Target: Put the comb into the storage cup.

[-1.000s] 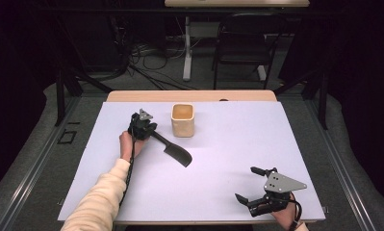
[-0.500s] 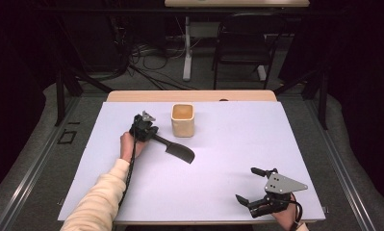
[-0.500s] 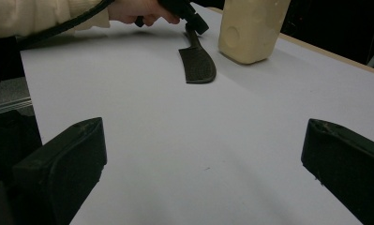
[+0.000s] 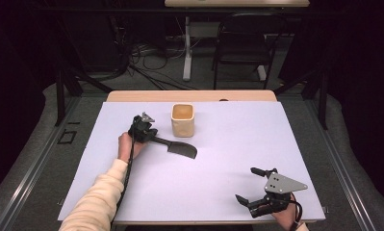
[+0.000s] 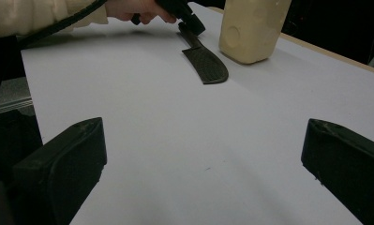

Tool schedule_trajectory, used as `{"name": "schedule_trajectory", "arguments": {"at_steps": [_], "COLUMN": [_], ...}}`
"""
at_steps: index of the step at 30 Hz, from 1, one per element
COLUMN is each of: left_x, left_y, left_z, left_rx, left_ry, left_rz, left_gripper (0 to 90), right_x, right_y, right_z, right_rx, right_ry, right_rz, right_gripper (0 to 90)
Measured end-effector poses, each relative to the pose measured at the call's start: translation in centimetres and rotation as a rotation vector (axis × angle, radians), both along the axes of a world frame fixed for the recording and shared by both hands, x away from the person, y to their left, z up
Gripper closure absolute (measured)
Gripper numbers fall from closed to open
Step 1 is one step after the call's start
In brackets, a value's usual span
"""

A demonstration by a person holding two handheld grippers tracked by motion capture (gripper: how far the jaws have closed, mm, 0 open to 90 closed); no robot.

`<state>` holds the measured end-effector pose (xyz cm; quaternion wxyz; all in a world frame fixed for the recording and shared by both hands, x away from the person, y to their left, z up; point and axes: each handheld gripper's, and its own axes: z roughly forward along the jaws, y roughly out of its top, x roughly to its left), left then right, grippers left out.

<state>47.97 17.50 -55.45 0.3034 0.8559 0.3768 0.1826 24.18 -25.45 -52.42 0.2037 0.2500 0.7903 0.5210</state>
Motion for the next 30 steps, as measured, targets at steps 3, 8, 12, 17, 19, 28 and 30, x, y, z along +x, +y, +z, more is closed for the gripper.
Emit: {"name": "schedule_trajectory", "arguments": {"at_steps": [3, 8, 12, 17, 19, 28, 30], "left_x": [-0.2, -0.5, -0.8, -1.3, -1.5, -2.3, -2.5], "left_y": [0.1, 0.1, 0.1, 0.2, 0.2, 0.2, 0.2], "left_z": [0.0, 0.1, 0.3, 0.6, 0.7, 0.8, 0.8], "left_rx": [0.008, 0.009, 0.01, 0.018, 0.014, 0.038, 0.035], "left_ry": [0.007, 0.031, 0.044, 0.071, 0.08, 0.124, 0.125], "left_rz": [-0.014, -0.032, -0.048, -0.064, -0.071, -0.094, -0.09], "left_gripper": [88.2, 88.2, 88.5, 89.5, 89.7, 89.6, 89.4], "right_x": [0.0, 0.0, 0.0, 0.0, 0.0, 0.0, 0.0], "right_y": [0.0, 0.0, 0.0, 0.0, 0.0, 0.0, 0.0], "right_z": [0.0, 0.0, 0.0, 0.0, 0.0, 0.0, 0.0], "right_rx": [0.0, 0.0, 0.001, 0.001, 0.0, 0.0, 0.001], "right_ry": [0.001, 0.0, 0.0, 0.0, -0.002, -0.001, 0.0], "right_rz": [0.001, 0.001, 0.001, 0.001, 0.002, 0.004, 0.005], "right_gripper": [0.0, 0.0, 0.0, 0.0, 0.0, 0.0, 0.0]}}
